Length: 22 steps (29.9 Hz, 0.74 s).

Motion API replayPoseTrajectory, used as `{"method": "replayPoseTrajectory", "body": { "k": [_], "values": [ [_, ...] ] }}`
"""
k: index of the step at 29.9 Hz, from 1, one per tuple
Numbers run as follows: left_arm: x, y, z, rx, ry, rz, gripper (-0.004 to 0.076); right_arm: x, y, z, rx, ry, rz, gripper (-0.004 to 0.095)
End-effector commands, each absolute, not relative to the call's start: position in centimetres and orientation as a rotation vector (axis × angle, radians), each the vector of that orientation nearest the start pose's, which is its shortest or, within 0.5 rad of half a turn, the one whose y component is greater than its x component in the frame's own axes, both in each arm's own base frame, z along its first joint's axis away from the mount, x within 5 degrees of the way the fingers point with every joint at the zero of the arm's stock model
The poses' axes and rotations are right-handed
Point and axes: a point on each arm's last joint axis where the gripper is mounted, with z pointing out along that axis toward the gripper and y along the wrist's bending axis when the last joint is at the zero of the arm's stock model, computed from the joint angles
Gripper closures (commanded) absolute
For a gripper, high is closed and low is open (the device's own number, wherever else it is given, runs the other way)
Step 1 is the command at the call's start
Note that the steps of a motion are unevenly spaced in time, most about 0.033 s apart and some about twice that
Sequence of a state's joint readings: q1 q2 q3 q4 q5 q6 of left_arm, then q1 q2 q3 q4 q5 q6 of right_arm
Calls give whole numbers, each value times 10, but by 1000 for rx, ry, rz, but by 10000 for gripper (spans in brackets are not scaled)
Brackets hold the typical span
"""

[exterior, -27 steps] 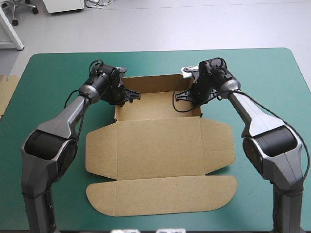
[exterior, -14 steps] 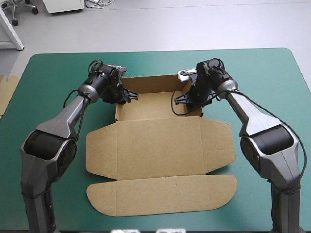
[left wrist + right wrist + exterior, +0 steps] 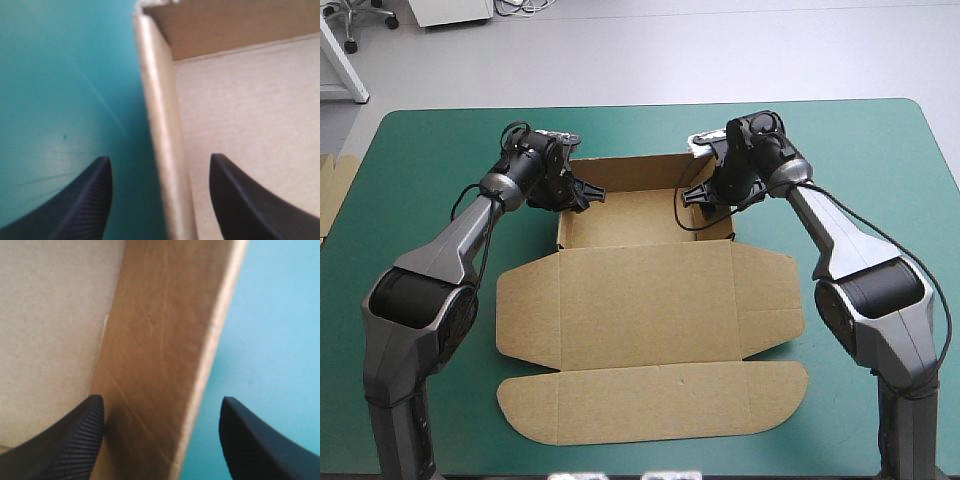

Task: Fold the box

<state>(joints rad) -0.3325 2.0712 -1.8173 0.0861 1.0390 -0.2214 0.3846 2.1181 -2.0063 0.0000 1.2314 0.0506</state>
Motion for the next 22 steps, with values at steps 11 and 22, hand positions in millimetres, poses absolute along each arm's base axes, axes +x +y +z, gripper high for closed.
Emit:
{"method": "replayPoseTrajectory", "body": {
  "k": [11, 22],
  "values": [
    [433, -146, 320, 174, 2491, -125, 296, 423, 169, 342, -439, 2582, 150, 291],
    [404, -132, 380, 222, 2348, -79, 298, 411, 165, 378, -429, 2503, 168, 331]
  ]
}}
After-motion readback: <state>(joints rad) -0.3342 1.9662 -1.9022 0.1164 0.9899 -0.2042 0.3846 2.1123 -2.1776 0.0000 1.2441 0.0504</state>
